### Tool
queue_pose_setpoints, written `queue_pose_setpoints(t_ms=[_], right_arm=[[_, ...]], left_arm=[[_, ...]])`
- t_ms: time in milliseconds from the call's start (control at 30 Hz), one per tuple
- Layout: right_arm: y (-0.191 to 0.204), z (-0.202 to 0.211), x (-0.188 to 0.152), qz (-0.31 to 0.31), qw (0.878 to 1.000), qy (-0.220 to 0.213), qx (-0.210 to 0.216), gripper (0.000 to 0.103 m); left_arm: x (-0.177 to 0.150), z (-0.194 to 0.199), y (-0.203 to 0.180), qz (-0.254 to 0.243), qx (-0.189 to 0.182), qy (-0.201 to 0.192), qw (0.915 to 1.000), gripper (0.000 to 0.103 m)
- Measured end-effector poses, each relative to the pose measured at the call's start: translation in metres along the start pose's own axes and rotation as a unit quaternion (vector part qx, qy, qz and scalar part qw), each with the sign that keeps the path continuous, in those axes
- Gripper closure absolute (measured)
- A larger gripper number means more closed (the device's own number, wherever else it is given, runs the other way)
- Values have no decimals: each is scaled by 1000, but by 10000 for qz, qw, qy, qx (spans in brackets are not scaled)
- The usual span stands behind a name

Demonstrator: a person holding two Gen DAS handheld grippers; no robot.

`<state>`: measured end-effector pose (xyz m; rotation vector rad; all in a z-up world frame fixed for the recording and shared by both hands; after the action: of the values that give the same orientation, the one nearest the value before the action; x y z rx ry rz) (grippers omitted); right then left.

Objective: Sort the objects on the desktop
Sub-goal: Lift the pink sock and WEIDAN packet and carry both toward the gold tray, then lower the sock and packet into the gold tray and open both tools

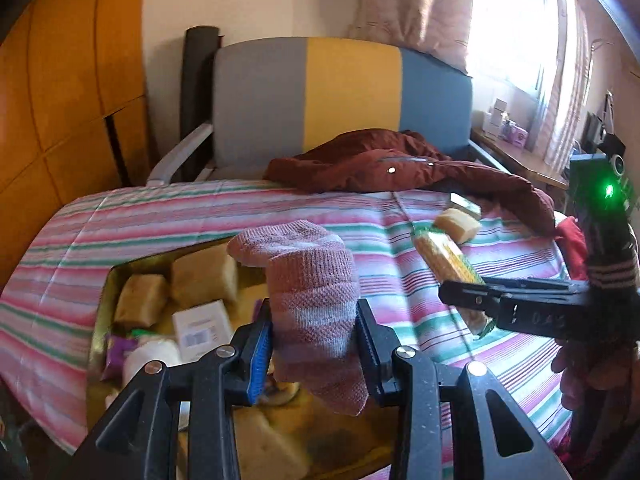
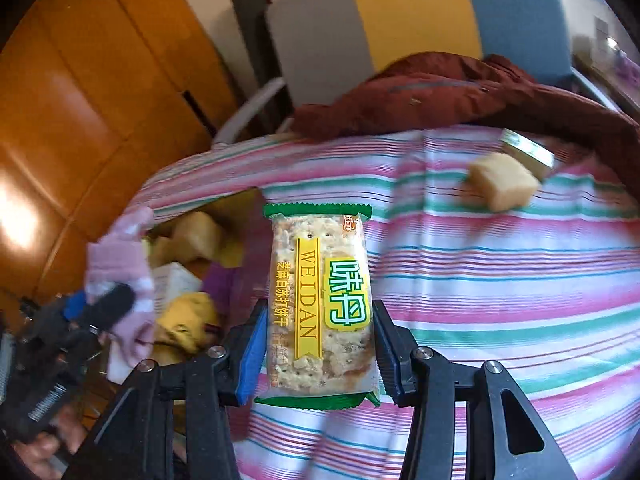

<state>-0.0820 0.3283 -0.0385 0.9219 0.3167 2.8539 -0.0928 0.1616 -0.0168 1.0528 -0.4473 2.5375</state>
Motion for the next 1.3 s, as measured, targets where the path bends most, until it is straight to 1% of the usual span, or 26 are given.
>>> queue_pose_setpoints(t_ms=[100, 267, 533, 767, 933, 1067, 1167, 1233, 1300], right_arm=[[25, -2, 1, 100, 9998, -21, 197, 54], [62, -10, 2, 283, 9988, 15, 394, 54], [104, -18, 0, 539, 9968, 89, 579, 54], [120, -25, 3, 603, 9961, 132, 626, 54], [128, -29, 9, 640, 9960, 129, 617, 54], [130, -34, 11, 616, 9962, 153, 605, 54], [132, -38, 13, 597, 9964, 171, 582, 54], [133, -41, 14, 579, 9964, 194, 584, 54], [133, -44, 15, 522, 9966, 204, 610, 52]], left_arm=[[-9, 4, 13, 91, 94, 18, 9999, 65], [-21, 9, 32, 252, 167, 47, 9995, 65], [-36, 12, 47, 432, 207, 111, 9988, 65], [-44, 4, 52, 472, 198, 202, 9985, 65], [-52, -10, 53, 476, 136, 377, 9981, 65], [-56, -20, 54, 558, -13, 479, 9973, 64], [-55, -24, 53, 527, -125, 464, 9974, 64], [-55, -26, 52, 560, -228, 488, 9970, 58], [-55, -25, 52, 655, -386, 490, 9959, 50]])
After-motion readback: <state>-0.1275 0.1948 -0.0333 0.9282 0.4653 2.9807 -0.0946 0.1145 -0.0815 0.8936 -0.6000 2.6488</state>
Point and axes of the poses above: each gripper's, at about its wrist camera, not at the fingertips, and z roughly against the way its jaws point, y to its left, x to its top, the point moved 5 cm from there along -z, roughly the way its jaws point, and after that the axes turned 8 degrees about -x, right-handed, at the moved point
